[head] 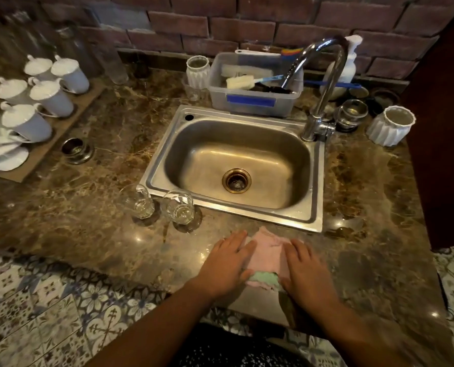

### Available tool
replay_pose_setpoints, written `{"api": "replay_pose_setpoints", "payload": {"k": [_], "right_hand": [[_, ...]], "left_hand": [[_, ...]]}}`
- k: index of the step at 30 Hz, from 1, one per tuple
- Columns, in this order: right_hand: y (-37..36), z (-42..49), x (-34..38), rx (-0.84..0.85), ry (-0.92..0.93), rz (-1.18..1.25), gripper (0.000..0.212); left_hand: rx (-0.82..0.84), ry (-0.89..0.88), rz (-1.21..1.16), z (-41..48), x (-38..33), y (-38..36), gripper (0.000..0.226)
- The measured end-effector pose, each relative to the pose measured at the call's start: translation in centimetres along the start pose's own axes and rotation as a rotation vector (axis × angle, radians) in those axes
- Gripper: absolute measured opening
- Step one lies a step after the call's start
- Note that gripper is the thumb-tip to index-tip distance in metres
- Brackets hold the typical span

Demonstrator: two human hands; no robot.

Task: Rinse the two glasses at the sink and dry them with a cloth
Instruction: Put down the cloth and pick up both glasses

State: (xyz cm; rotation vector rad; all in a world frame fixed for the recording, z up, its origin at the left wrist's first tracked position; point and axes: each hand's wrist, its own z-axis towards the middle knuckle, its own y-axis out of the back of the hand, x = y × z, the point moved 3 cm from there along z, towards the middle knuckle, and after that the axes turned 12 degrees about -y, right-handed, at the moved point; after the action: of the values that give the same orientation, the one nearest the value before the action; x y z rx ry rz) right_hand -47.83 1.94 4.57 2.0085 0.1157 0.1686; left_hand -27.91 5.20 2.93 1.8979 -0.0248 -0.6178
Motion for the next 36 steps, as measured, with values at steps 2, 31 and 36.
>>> {"api": "replay_pose_setpoints", "payload": {"k": [2, 31, 36], "right_hand": [[0.2, 0.0, 1.4, 0.049, -0.104, -0.04, 0.091], [0.5, 2.3, 26.3, -0.112, -0.273, 0.951, 0.073], [-0.1, 3.7, 26.4, -0.114, -0.267, 1.101, 0.087]], "left_hand": [[-0.033, -0.087, -0.042, -0.7, 1.3, 0.5, 0.067], [-0.442, 0.309, -0.554, -14.6, 25.3, 8.3, 0.072], [-0.526, 0.361, -0.73, -13.2, 25.0, 8.9, 0.087]]}}
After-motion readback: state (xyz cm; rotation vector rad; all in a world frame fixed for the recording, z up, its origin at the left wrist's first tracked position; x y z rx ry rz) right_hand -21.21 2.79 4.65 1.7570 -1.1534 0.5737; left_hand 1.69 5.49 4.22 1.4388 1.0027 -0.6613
